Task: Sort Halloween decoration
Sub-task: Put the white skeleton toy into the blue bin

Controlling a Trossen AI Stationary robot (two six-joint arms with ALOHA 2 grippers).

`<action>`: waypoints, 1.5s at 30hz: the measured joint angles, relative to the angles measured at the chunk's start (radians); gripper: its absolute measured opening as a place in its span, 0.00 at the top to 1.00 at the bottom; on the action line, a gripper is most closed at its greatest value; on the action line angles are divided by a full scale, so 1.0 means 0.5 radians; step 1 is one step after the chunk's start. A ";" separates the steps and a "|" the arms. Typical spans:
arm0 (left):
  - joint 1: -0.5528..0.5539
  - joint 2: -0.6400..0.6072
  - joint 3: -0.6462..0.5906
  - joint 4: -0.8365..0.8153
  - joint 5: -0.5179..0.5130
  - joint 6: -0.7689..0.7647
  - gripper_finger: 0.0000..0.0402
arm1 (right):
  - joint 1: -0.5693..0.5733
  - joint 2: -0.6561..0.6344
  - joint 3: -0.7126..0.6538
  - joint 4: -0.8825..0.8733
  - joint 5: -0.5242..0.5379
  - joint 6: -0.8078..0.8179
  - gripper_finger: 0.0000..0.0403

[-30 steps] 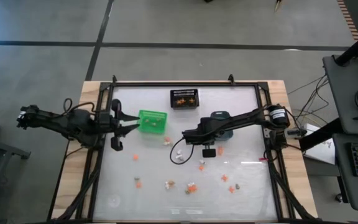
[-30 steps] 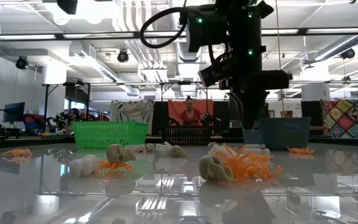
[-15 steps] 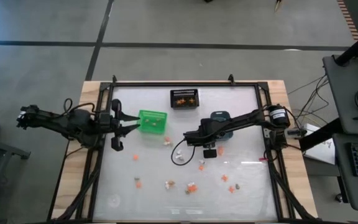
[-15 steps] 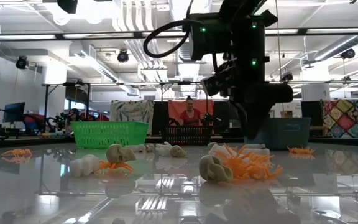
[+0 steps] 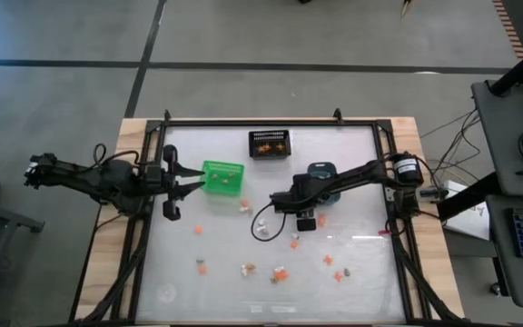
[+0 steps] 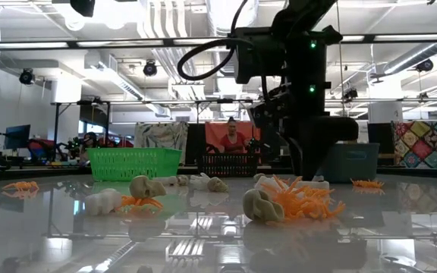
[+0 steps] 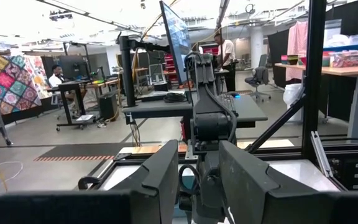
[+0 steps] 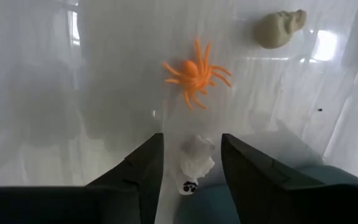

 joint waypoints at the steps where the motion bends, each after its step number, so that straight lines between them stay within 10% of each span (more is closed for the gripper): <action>1: 0.000 0.000 0.000 -0.001 0.000 0.000 0.75 | -0.008 0.000 -0.005 0.003 0.000 0.000 0.64; 19: 0.000 0.007 0.000 -0.003 0.000 0.015 0.75 | -0.060 -0.005 -0.065 0.090 -0.126 -0.002 0.96; 36: 0.000 0.042 0.000 0.005 0.001 -0.019 0.75 | -0.061 -0.271 0.123 0.077 -0.170 0.042 0.98; 45: 0.001 0.046 0.000 0.021 0.001 -0.053 0.75 | -0.077 -0.708 -0.169 0.734 -0.182 0.069 0.98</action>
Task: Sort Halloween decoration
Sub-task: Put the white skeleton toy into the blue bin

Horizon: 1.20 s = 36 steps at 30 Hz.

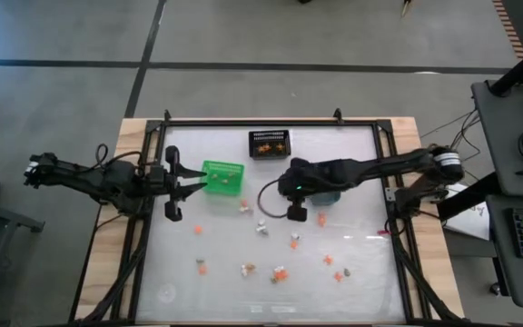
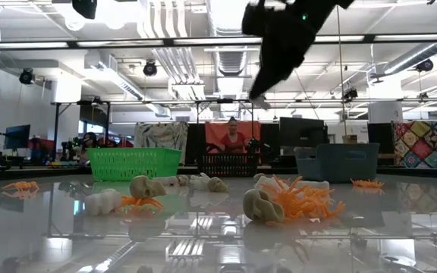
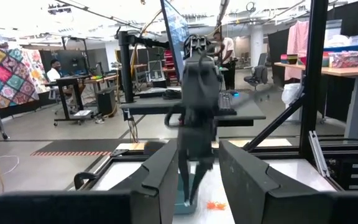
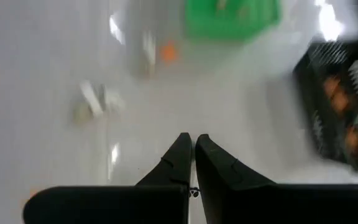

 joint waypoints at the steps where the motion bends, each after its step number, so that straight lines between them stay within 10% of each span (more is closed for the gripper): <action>1: -0.001 0.001 0.000 0.000 0.000 -0.004 0.75 | -0.010 -0.053 -0.072 0.123 0.001 0.001 0.98; 12: 0.000 0.046 0.000 0.004 0.002 -0.056 0.75 | -0.084 -0.604 -1.245 1.875 0.566 0.059 0.98; 20: 0.000 0.116 0.000 0.067 0.001 -0.063 0.75 | -0.150 -0.857 -1.503 1.521 0.950 0.299 0.98; 36: 0.002 0.311 0.000 0.151 -0.001 -0.057 0.75 | -0.150 -0.903 -1.913 2.188 0.972 0.343 0.92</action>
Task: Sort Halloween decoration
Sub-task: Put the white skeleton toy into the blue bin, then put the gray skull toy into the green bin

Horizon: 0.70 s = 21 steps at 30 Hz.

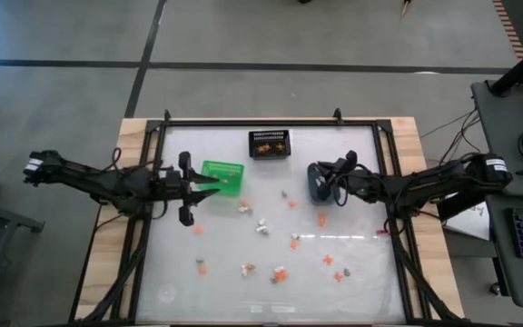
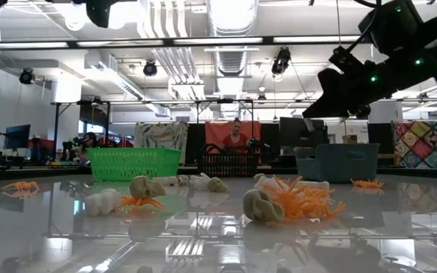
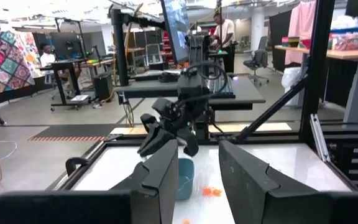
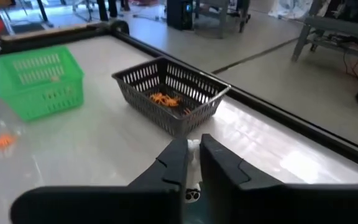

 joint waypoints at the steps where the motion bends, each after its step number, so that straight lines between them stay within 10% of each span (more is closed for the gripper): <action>1: 0.000 0.019 0.000 0.000 0.000 -0.003 0.75 | 0.000 0.000 -0.004 0.012 0.001 0.000 0.90; 14: 0.000 0.289 0.036 0.149 -0.100 -0.056 0.75 | 0.003 0.004 0.010 0.015 0.041 0.039 0.73; 21: 0.000 0.442 0.094 -0.025 -0.100 -0.269 0.75 | 0.007 0.002 0.129 -0.004 -0.328 0.301 0.72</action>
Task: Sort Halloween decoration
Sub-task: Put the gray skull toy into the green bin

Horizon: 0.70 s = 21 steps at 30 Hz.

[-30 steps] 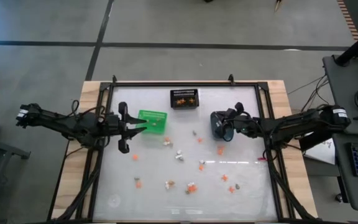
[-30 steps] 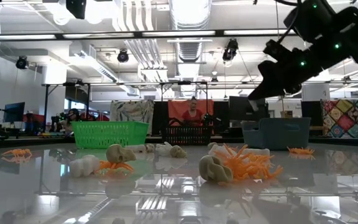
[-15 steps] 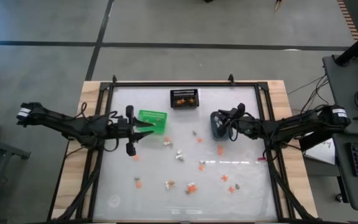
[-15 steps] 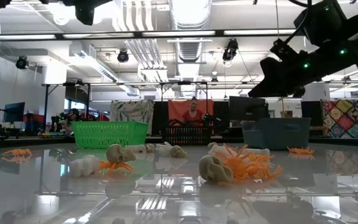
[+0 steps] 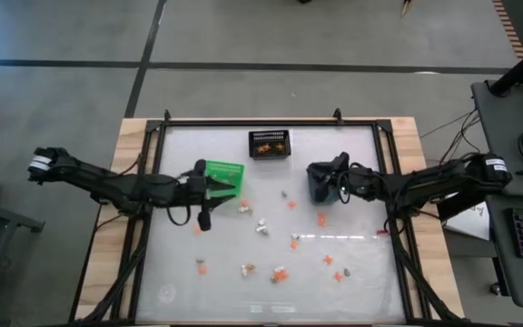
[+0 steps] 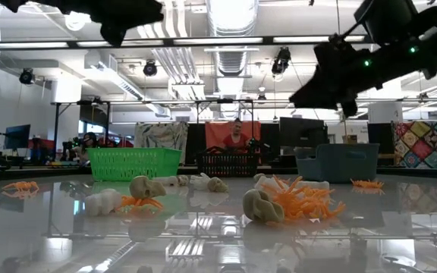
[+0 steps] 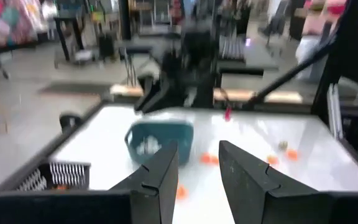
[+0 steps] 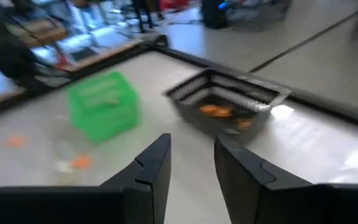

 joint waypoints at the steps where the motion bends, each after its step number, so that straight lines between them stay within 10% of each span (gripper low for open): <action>1: 0.000 0.022 0.018 -0.062 0.000 -0.034 0.75 | 0.000 0.000 0.030 -0.037 -0.062 0.067 0.73; 8: 0.000 0.249 0.184 -0.391 0.001 -0.145 0.75 | 0.040 0.001 0.386 -0.700 -0.474 0.500 0.75; 21: 0.100 0.839 0.476 -0.415 0.373 0.446 0.75 | 0.371 -0.003 0.890 -1.707 -0.481 0.599 0.75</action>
